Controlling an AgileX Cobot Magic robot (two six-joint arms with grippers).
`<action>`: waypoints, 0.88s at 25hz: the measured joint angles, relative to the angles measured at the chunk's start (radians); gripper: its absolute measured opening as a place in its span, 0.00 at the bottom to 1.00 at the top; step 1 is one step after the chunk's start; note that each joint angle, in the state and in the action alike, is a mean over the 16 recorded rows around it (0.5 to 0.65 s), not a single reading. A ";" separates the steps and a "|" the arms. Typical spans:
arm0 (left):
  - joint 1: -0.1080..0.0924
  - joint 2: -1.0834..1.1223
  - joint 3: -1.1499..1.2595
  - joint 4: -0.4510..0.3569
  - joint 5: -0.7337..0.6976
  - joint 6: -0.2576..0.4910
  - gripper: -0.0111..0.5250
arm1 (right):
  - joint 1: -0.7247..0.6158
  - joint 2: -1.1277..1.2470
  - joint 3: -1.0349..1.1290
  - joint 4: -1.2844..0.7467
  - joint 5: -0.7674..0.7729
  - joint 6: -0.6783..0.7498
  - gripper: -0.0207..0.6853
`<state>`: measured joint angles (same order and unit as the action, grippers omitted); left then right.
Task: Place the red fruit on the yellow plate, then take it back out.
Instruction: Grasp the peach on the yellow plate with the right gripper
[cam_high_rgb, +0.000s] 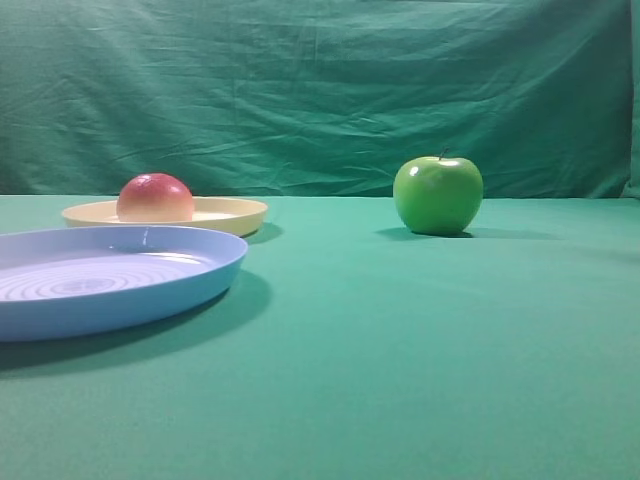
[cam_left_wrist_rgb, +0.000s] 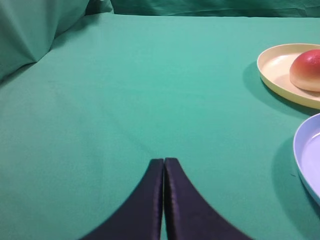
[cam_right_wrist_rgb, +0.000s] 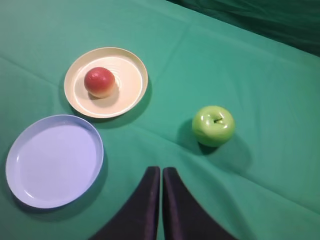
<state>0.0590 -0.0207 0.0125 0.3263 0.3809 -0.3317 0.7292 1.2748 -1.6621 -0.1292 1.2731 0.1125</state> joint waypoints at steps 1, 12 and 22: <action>0.000 0.000 0.000 0.000 0.000 0.000 0.02 | 0.000 -0.034 0.036 -0.010 0.000 0.010 0.03; 0.000 0.000 0.000 0.000 0.000 0.000 0.02 | -0.104 -0.437 0.496 -0.090 -0.208 0.090 0.03; 0.000 0.000 0.000 0.000 0.000 0.001 0.02 | -0.367 -0.781 0.961 -0.079 -0.641 0.104 0.03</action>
<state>0.0590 -0.0207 0.0125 0.3263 0.3809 -0.3304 0.3622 0.4939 -0.7009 -0.2084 0.6322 0.2165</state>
